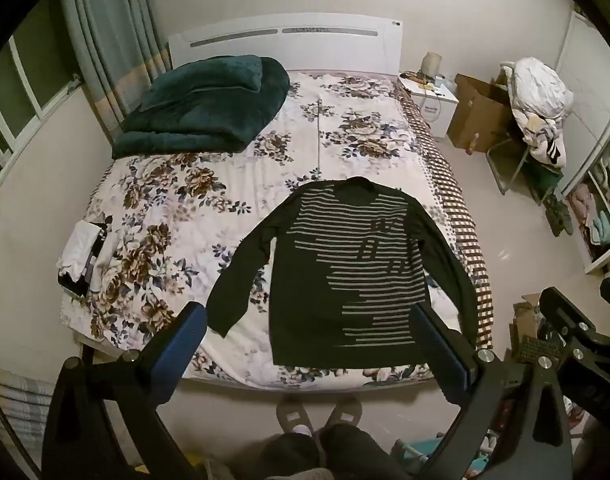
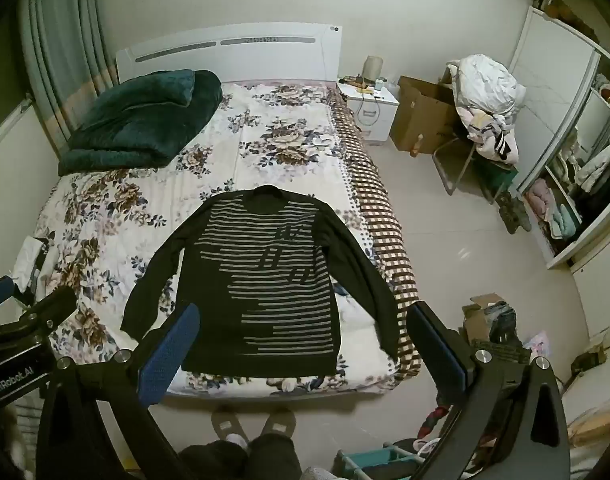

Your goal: Fold small clothes

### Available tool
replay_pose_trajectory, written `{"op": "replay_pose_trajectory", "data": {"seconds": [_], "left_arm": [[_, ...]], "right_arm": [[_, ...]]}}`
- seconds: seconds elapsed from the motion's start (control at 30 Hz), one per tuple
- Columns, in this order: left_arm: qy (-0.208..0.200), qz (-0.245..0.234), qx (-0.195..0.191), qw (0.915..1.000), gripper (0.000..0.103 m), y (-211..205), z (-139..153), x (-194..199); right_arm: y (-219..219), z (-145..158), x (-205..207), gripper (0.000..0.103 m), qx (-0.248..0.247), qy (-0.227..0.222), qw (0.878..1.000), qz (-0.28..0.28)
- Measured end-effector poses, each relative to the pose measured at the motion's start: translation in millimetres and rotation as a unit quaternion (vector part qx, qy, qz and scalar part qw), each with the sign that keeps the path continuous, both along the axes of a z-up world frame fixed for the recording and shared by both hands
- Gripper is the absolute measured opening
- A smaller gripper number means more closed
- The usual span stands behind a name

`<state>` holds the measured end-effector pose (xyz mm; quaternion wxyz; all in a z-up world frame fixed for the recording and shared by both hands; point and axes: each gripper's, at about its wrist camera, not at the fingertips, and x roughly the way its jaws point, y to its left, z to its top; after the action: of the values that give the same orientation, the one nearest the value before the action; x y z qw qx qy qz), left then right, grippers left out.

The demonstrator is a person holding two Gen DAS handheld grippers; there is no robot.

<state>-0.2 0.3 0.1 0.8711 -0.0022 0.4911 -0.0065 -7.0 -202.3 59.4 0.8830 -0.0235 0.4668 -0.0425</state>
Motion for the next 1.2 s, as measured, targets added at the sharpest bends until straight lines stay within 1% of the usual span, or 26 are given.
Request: {"op": "replay_pose_trajectory", "data": {"seconds": [0.53, 0.73, 0.77, 0.83, 1.2], "left_arm": [[-0.005, -0.004, 0.003, 1.0000, 0.103, -3, 3, -4], [-0.007, -0.005, 0.001, 1.0000, 0.103, -1, 4, -4], [-0.007, -0.006, 0.002, 1.0000, 0.103, -3, 9, -4], [-0.008, -0.006, 0.002, 1.0000, 0.103, -6, 9, -4], [-0.011, -0.006, 0.001, 0.9999, 0.103, -4, 9, -5]], "right_arm": [[0, 5, -7, 0.103, 0.005, -0.001, 1.000, 0.001], [6, 15, -16, 0.103, 0.009, 0.000, 1.000, 0.000], [6, 14, -17, 0.103, 0.009, -0.001, 1.000, 0.000], [6, 21, -20, 0.103, 0.011, -0.001, 1.000, 0.000], [3, 23, -25, 0.103, 0.021, -0.001, 1.000, -0.006]]}}
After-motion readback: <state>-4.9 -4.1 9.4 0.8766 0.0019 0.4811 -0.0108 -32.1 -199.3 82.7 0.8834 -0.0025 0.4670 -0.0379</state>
